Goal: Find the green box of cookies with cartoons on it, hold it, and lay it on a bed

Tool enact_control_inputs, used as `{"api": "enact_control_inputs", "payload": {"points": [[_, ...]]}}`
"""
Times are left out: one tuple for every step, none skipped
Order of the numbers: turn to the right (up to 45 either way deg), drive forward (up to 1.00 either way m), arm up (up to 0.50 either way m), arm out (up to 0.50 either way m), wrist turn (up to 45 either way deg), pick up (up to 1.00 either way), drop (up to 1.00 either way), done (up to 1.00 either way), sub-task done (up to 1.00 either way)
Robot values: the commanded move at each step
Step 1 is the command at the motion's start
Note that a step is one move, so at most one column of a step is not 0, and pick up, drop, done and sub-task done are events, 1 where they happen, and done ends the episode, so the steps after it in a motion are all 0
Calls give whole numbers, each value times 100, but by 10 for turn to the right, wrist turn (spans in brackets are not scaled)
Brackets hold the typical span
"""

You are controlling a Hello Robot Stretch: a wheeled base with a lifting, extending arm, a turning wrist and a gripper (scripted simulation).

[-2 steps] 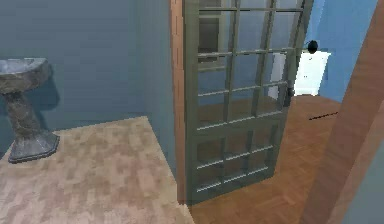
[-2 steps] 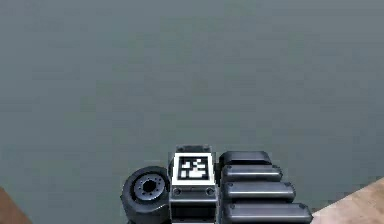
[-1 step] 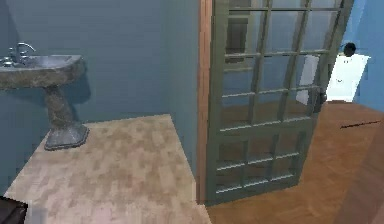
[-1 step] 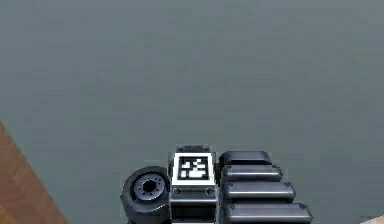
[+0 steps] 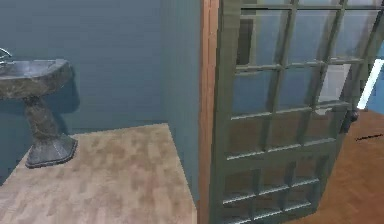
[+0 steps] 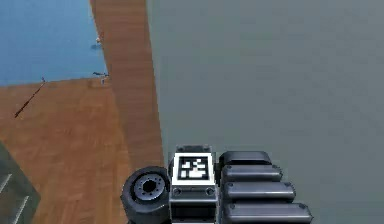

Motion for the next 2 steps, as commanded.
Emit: {"api": "enact_control_inputs", "payload": {"points": [[450, 0, 0, 0, 0, 0, 0, 0, 0], [120, 0, 0, 0, 0, 0, 0, 0, 0]]}}
